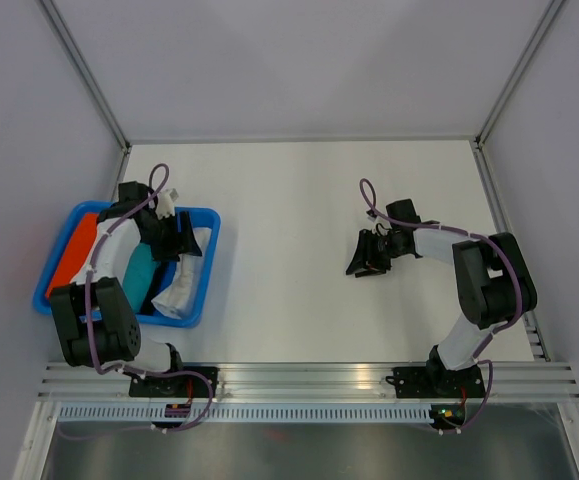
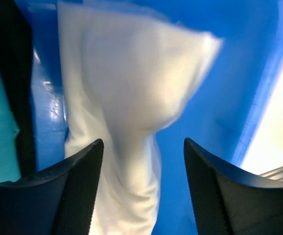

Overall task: Roll the t-shirts
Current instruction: Place the rolled tshirt into the container

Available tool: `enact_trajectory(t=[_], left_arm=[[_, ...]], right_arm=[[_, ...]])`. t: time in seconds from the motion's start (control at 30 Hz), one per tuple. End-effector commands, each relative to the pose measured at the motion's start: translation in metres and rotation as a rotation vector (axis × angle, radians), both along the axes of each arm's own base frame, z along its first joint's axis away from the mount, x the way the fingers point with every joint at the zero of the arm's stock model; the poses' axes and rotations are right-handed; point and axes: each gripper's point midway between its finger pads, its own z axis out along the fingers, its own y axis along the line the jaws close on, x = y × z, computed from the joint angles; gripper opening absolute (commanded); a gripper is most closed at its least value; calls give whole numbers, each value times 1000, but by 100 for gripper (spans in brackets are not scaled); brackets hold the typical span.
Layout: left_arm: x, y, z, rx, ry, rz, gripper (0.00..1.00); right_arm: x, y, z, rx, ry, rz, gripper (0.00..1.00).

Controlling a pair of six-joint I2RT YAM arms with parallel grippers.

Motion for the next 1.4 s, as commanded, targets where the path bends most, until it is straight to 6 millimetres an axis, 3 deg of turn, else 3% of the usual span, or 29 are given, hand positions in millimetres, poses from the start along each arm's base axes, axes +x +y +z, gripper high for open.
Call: enact_trajectory(t=[0.0, 0.07, 0.17, 0.2, 0.3, 0.4, 0.5, 0.6, 0.77, 0.93, 1.13, 1.27, 1.37], left_arm=[[18, 7, 36, 61, -146, -43, 75], [27, 16, 39, 97, -167, -23, 74], [38, 31, 42, 166, -178, 12, 63], [41, 38, 43, 184, -179, 32, 49], [51, 50, 48, 238, -187, 52, 25], [52, 59, 29, 279, -135, 60, 15], [53, 65, 3, 299, -77, 62, 15], [58, 57, -20, 261, -32, 41, 15], [67, 34, -43, 219, 1, -15, 19], [75, 22, -59, 144, 21, 2, 21], [77, 27, -56, 146, -3, 40, 22], [78, 37, -33, 201, -72, 38, 23], [81, 42, -4, 242, -150, 37, 24]], right_arm=[[7, -7, -3, -49, -11, 4, 44], [9, -6, -3, -46, -11, 3, 43], [10, -5, -2, -48, -14, 12, 44], [11, -6, 0, -50, -16, 10, 44], [12, -7, 2, -55, -26, 11, 43], [12, -8, 2, -60, -30, 5, 42], [15, -7, 5, -53, -41, -6, 42], [17, -7, 8, -57, -46, -6, 42], [14, -9, 8, -68, -47, -6, 42], [15, -10, 12, -73, -53, -11, 42], [14, -12, 17, -83, -64, -15, 42], [12, -12, 15, -85, -62, -14, 42], [13, -12, 13, -82, -62, -14, 42]])
